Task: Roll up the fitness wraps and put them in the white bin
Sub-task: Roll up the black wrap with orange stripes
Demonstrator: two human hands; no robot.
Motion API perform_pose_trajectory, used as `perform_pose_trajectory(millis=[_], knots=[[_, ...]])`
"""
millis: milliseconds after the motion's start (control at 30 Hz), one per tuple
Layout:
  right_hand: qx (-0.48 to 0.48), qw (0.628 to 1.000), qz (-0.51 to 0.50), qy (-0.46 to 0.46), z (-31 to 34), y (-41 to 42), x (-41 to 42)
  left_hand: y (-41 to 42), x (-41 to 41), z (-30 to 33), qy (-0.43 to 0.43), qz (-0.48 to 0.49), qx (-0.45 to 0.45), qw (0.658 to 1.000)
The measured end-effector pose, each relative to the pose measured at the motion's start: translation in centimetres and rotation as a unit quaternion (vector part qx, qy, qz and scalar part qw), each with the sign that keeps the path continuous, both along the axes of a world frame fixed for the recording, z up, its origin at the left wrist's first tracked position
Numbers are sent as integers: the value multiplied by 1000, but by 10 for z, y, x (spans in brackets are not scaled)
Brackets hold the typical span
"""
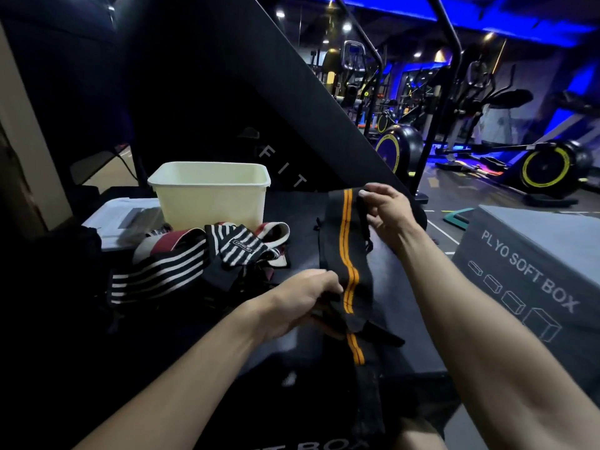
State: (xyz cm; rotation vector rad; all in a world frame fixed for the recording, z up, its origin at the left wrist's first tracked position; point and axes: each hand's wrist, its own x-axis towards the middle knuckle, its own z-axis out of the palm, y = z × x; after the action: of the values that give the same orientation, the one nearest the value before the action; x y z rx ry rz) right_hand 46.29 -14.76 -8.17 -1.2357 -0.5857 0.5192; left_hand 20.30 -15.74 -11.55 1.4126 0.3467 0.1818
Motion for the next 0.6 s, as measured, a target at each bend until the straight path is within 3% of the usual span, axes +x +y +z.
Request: perform_pose_trajectory(millis=[100,267,400,533,600], knots=[[30,998,12,45,5,13,11,3,5,-4,13,-37,-16,999],[-52,991,86,84,-21,11,19,14,7,-25,134,-121,-5,984],[-58,990,93,85,-27,11,26,20,11,-27,180,-156,40,970],[-280,946,165,19,-39,12,30,26,15,-20,201,-215,70,953],[-337,928,155,-32,-46,18,38,31,17,-22,191,-217,68,955]])
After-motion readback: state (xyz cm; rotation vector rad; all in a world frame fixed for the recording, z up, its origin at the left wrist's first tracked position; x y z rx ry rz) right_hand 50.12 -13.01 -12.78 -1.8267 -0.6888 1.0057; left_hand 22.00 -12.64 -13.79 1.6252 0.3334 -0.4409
